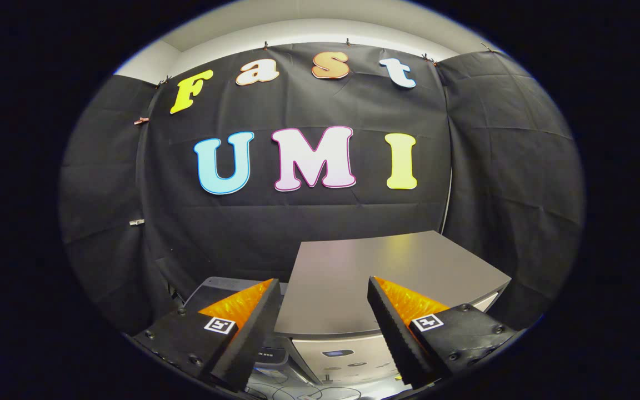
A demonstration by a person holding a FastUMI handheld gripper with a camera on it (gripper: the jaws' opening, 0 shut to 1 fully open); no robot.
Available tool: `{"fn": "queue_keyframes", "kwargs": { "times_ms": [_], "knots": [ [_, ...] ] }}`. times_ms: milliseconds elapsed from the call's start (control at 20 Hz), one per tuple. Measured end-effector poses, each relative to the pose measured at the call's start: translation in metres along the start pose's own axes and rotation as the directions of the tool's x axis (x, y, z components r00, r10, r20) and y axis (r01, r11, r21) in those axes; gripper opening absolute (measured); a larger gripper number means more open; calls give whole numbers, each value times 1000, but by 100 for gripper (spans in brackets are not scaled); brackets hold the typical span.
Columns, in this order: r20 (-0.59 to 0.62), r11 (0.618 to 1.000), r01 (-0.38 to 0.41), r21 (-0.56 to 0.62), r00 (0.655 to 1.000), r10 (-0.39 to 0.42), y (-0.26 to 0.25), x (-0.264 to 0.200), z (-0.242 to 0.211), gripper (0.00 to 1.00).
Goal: Put the clothes into the washing machine and then close the washing machine lid.
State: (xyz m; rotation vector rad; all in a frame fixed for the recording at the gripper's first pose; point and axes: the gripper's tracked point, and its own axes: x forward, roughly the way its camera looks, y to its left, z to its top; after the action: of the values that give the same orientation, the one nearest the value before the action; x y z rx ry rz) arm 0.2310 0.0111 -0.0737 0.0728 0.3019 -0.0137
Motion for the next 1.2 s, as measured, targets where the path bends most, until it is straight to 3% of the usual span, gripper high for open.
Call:
{"fn": "queue_keyframes", "kwargs": {
  "times_ms": [1200],
  "knots": [
    [-14,998,23,-60,1000,-24,15,0,-11,99]
  ]
}}
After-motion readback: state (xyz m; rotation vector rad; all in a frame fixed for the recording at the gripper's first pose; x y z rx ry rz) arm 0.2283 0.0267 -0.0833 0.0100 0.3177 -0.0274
